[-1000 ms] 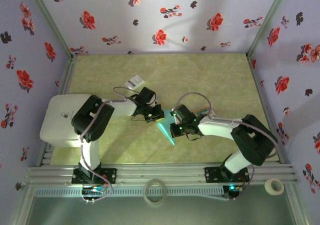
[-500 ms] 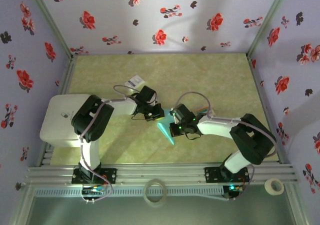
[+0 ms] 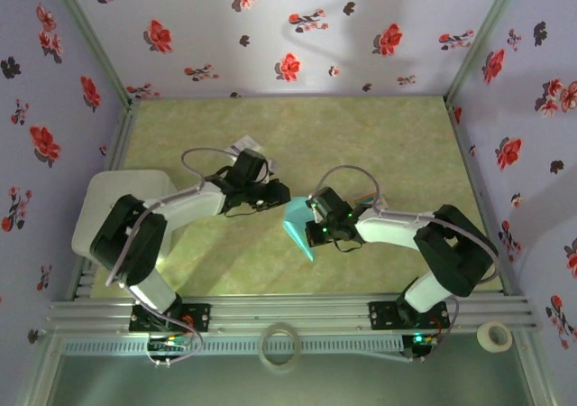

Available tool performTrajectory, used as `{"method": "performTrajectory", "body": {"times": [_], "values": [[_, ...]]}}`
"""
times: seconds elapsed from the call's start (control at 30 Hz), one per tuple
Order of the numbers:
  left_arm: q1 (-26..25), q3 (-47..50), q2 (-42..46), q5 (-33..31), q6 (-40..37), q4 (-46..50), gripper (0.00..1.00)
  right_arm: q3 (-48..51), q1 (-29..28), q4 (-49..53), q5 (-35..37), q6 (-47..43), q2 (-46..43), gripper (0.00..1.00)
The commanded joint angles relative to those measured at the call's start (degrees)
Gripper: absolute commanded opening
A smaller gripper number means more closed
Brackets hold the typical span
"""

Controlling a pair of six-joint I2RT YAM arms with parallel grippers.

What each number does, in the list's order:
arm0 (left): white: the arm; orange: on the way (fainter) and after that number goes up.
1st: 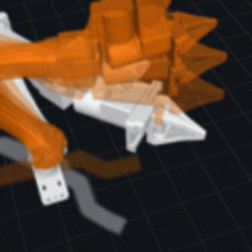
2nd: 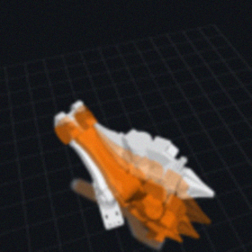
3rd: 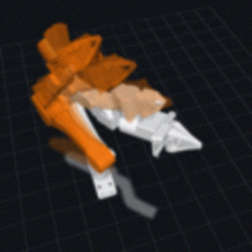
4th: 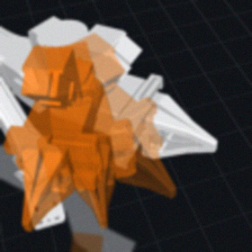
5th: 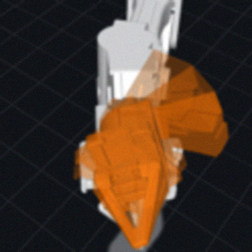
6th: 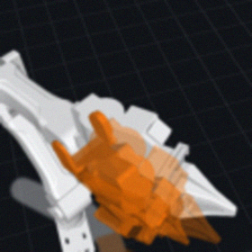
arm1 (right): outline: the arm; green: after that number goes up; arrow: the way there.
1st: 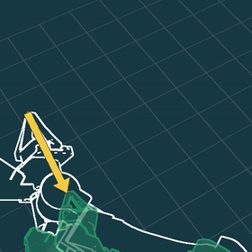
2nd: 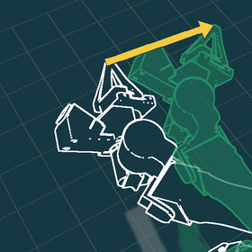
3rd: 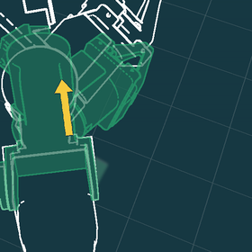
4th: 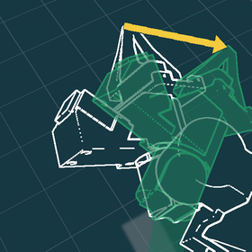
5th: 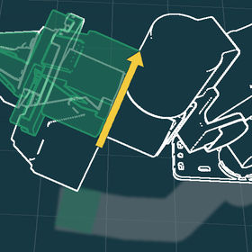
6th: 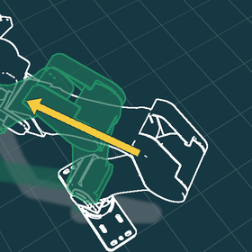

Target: Fold a paper plane with a square sheet of paper (pick it up from the middle)

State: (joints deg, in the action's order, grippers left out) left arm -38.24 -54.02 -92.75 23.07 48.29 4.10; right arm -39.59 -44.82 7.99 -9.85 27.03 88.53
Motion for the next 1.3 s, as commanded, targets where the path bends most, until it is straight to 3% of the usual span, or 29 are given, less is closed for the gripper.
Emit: {"method": "performTrajectory", "body": {"times": [0.0, 0.8, 1.27], "values": [[0.36, 4.45, 3.66, -0.95, 1.81, -4.76, 0.18, -0.50, 0.43, 1.03, -0.31, -0.66, 1.60, 0.01], [0.29, 11.01, 9.80, -1.49, 3.72, -8.60, 0.12, -0.59, 0.53, 0.80, -0.44, -0.66, 2.75, 0.01], [-2.56, 14.77, 7.16, 1.35, 8.54, -18.02, 0.06, -0.25, 0.70, 0.60, -0.44, -0.75, 2.17, 0.01]]}}
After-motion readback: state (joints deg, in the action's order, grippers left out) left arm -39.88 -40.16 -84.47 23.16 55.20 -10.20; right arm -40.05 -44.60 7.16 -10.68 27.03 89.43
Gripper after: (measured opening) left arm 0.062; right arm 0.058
